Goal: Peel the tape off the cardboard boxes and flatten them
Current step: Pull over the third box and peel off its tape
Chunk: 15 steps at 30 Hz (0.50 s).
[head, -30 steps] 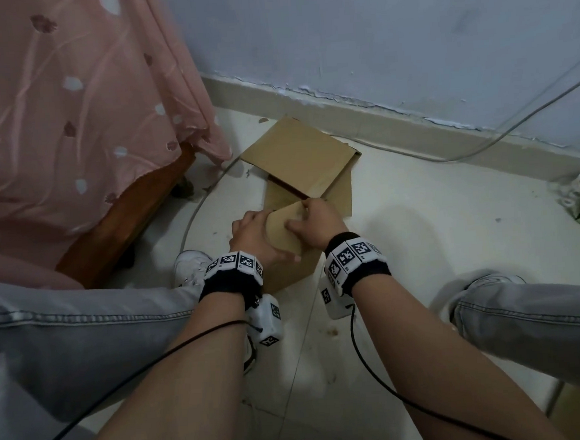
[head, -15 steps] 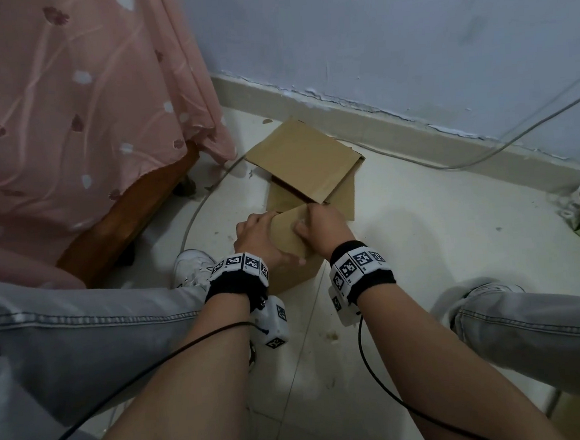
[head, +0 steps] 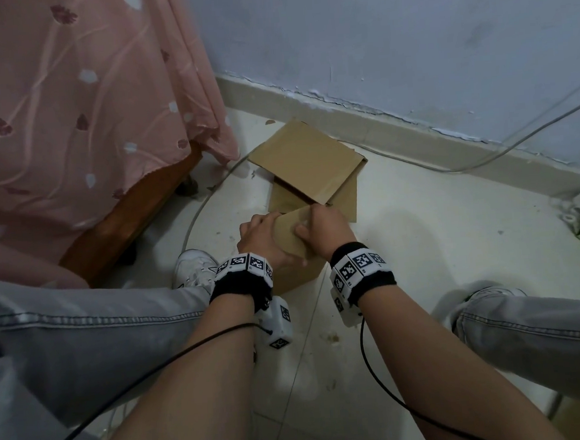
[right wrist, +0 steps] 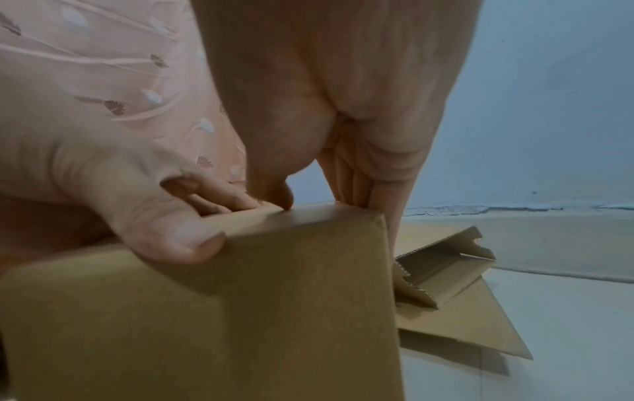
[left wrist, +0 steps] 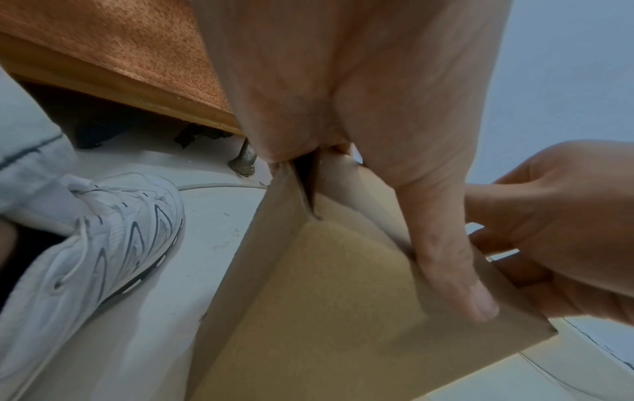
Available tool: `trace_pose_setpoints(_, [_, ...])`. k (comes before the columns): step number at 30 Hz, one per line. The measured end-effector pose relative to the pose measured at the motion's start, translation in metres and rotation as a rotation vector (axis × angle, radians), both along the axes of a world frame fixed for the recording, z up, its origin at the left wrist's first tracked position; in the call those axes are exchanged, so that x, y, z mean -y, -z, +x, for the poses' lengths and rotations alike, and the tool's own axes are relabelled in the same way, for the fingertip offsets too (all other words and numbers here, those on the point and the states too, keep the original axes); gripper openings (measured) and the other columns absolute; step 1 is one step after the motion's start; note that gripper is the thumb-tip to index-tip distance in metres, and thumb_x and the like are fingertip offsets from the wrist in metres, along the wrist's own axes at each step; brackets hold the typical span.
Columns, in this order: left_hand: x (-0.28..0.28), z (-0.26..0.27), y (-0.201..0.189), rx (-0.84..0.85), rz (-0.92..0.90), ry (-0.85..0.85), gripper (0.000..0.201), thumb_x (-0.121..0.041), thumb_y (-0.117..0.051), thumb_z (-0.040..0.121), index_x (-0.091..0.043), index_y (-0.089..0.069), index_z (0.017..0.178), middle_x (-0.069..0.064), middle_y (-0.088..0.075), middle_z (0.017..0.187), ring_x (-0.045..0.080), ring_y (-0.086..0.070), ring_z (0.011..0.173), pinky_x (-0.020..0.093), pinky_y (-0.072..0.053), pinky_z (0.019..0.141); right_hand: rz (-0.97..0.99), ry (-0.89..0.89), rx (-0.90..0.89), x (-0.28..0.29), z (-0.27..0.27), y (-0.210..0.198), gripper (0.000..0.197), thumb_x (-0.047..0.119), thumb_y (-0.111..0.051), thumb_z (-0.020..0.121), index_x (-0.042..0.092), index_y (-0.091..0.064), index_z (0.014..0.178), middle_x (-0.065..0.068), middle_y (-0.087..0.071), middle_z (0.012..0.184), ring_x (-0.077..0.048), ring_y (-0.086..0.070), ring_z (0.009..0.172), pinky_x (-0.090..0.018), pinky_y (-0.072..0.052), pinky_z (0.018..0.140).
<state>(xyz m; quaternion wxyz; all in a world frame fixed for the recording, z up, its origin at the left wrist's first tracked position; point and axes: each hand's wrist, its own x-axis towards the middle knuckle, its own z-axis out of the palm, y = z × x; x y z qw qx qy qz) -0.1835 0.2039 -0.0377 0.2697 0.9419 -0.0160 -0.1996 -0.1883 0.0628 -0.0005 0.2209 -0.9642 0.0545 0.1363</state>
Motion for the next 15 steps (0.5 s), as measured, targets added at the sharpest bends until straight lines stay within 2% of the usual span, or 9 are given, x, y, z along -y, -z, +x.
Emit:
trace_pose_setpoints(2, [0.0003,0.0003,-0.0001,-0.006,-0.002,0.001,0.113,-0.054,-0.089,0.044,-0.034,-0.035,0.141,-0.001,-0.040,0.135,0.025,-0.032,0.128,0.036,-0.035,0.104,0.000,0.008,-0.006,0.0001,0.0003,0.0009,0.029,0.029,-0.059,0.092,0.001,-0.060,0.101,-0.017,-0.066,0.097,-0.030,-0.060,0.084,-0.033,-0.046,0.069])
trace_pose_setpoints(5, [0.0012,-0.0005,-0.0006,-0.010,-0.015,-0.011,0.112,-0.052,-0.089,0.046,-0.034,-0.035,0.142,-0.001,-0.039,0.135,0.025,-0.030,0.128,0.035,-0.035,0.104,-0.021,0.014,0.009,0.0009,0.0013,0.0031,0.028,0.026,-0.056,0.092,0.001,-0.058,0.104,-0.018,-0.065,0.099,-0.034,-0.061,0.092,-0.032,-0.042,0.068])
trace_pose_setpoints(11, [0.0015,-0.0007,0.0005,-0.005,-0.021,-0.008,0.111,-0.050,-0.090,0.047,-0.035,-0.035,0.142,-0.002,-0.039,0.135,0.024,-0.029,0.129,0.036,-0.036,0.104,-0.036,0.028,0.008,-0.0001,0.0028,0.0073,0.031,0.027,-0.056,0.094,0.001,-0.055,0.111,-0.019,-0.064,0.107,-0.034,-0.061,0.097,-0.034,-0.043,0.072])
trace_pose_setpoints(15, [0.0016,-0.0009,0.0007,-0.013,-0.039,-0.011,0.111,-0.050,-0.090,0.046,-0.035,-0.035,0.142,-0.002,-0.038,0.135,0.024,-0.028,0.130,0.037,-0.036,0.105,-0.010,0.059,0.025,0.0030,0.0014,0.0097,0.030,0.027,-0.047,0.099,0.002,-0.056,0.113,-0.018,-0.065,0.109,-0.034,-0.062,0.097,-0.036,-0.047,0.078])
